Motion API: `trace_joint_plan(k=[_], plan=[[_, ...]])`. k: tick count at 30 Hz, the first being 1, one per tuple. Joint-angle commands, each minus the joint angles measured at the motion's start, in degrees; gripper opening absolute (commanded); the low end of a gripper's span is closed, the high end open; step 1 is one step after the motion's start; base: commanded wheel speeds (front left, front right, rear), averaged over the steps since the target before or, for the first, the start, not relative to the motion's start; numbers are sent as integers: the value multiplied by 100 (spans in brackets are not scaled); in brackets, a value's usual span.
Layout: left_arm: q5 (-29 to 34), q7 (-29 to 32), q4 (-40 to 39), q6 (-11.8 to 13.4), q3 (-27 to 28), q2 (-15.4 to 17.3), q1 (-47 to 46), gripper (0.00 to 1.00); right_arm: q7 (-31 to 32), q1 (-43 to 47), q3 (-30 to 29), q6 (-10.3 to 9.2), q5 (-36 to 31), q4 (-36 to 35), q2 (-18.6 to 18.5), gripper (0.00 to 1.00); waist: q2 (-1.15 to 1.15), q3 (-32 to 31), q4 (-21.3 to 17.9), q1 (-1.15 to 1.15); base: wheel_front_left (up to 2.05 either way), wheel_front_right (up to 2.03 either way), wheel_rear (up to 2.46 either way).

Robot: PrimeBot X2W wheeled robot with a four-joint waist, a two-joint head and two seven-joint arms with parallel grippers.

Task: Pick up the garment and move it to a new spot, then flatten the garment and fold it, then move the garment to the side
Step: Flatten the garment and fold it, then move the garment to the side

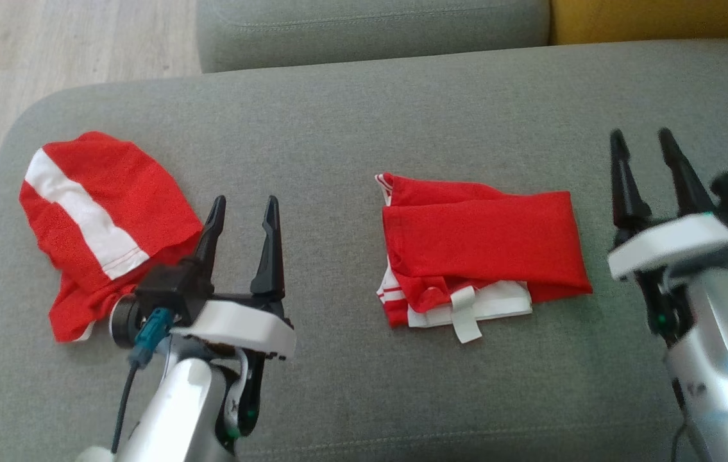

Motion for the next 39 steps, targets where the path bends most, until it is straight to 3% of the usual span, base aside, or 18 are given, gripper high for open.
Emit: trace_joint_plan(k=[1,10,21,31,39], plan=[[62,-35,-224,-54,238,1,-122,100,-56,8,-10,-4,-111,-325,14,100,0,12,-17,0,0,0,0],[383,-35,-477,-161,500,-12,250,100,-51,1219,-776,-4,-1044,-1696,548,100,0,20,-83,0,0,0,0],[426,-35,-517,-188,502,-18,286,100,204,1591,-1114,-4,-1388,-2291,884,100,0,141,-36,0,0,0,0],[414,-35,-493,-207,370,-19,101,100,945,1392,-1434,-4,-1386,-1742,1015,100,0,519,119,0,0,0,0],[424,-35,-412,-259,287,-19,-99,100,1340,899,-1511,-4,-656,-666,1025,100,0,844,333,0,0,0,0]])
